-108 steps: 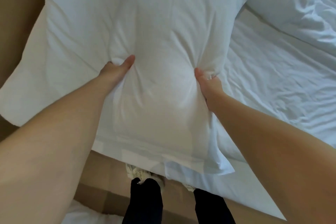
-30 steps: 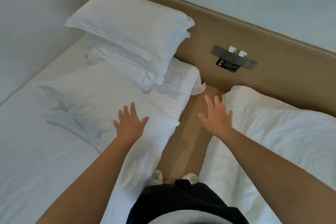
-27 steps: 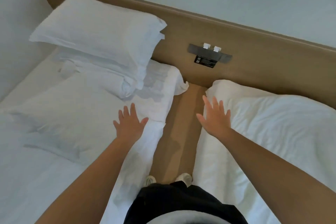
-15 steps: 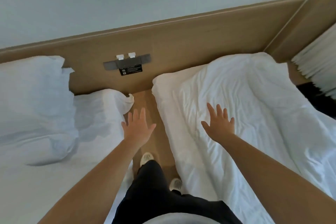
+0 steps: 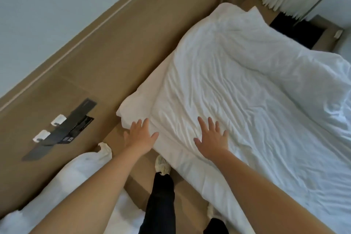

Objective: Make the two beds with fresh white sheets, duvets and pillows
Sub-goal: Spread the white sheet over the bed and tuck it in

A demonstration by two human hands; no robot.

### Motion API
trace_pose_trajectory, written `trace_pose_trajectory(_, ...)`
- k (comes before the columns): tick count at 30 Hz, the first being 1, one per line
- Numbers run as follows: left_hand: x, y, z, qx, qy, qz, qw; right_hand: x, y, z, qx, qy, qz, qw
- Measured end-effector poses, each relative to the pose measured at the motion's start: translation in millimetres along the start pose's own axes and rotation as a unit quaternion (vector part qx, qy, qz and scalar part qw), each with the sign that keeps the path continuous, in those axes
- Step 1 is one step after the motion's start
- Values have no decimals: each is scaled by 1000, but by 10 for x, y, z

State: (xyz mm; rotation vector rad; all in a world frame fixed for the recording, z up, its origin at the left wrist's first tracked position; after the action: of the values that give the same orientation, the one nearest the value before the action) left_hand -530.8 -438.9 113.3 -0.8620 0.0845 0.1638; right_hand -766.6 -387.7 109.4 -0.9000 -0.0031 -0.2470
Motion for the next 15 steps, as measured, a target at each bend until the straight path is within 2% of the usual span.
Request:
trace_pose_trajectory(4,24,-185,-1560,20,12,34,999,364,172,-1226,23,38,-61,997)
trace_pose_trajectory(8,103,98,-2970,24,24,26,999,606,592,-2479,47,20,-73,996)
trace_pose_trajectory(12,105,673,-4007,42,0,115,992,708,1121,-3467,40,26,-118,992)
trace_pose_trajectory(15,110,1022,-4451,8,-26,195,980,781,1522,-3949,36,40,-122,991)
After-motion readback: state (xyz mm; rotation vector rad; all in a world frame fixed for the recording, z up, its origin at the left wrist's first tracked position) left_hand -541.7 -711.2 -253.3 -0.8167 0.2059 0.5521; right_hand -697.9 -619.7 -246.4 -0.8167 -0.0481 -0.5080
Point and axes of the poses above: each hand's wrist, its own z-axis away from the middle knuckle, its own y-axis out of the palm, x = y × z, the point moved 4 cm from there along -z, towards the middle knuckle
